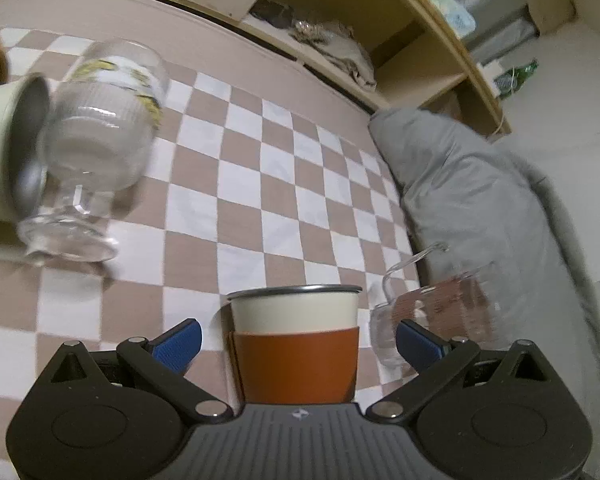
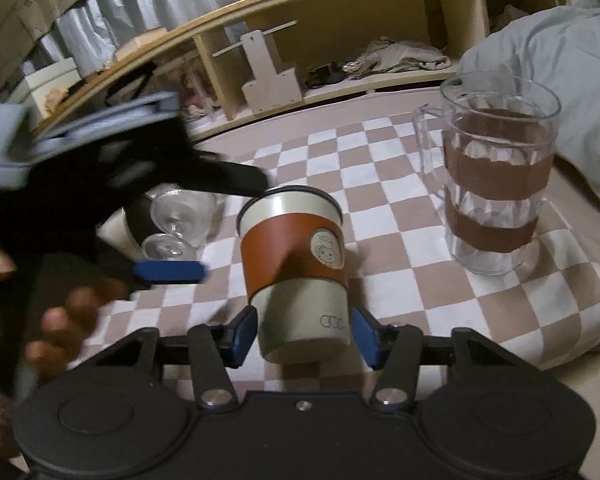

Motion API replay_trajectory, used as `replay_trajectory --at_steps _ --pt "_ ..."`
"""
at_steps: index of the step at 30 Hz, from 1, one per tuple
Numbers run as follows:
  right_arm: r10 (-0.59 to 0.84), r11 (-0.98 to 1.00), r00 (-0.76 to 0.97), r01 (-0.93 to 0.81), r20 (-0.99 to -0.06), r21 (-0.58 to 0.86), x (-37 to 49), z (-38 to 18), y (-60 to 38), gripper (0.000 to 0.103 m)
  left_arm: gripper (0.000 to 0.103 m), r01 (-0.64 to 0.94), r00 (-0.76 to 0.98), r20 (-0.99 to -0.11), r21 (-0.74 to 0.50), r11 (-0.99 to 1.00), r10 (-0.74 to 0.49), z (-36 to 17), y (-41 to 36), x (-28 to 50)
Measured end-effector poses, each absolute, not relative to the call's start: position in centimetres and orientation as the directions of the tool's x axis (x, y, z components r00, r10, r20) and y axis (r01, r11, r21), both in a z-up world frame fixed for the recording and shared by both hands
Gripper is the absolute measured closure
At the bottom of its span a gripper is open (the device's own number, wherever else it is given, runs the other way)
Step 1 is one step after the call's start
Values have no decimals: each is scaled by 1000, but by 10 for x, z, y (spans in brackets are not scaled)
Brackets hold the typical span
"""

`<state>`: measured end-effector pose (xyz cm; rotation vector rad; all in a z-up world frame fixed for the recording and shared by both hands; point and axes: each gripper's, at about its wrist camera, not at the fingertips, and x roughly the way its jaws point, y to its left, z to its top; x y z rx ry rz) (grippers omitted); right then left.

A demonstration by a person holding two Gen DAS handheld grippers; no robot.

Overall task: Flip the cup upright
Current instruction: 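Lift the cup with the right tool and rotate it upright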

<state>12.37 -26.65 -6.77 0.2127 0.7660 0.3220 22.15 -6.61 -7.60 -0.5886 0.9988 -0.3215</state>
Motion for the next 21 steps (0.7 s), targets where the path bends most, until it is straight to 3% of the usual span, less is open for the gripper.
replay_trajectory --at_steps 8,10,13,21 --pt "390 918 658 -225 -644 326 125 -73 -271 55 12 -59 500 -723 -578 814 -478 -92 -77 242" --pt "393 917 657 -227 -643 328 125 -73 -271 55 19 -64 503 -714 -593 803 -487 -93 -77 245" --pt "395 916 657 -232 -642 327 125 -73 -272 55 19 -56 510 -710 -591 805 -485 -92 -79 244" --pt "432 895 646 -220 -629 388 129 -76 -284 58 20 136 641 -636 -456 880 -429 -50 -98 219"
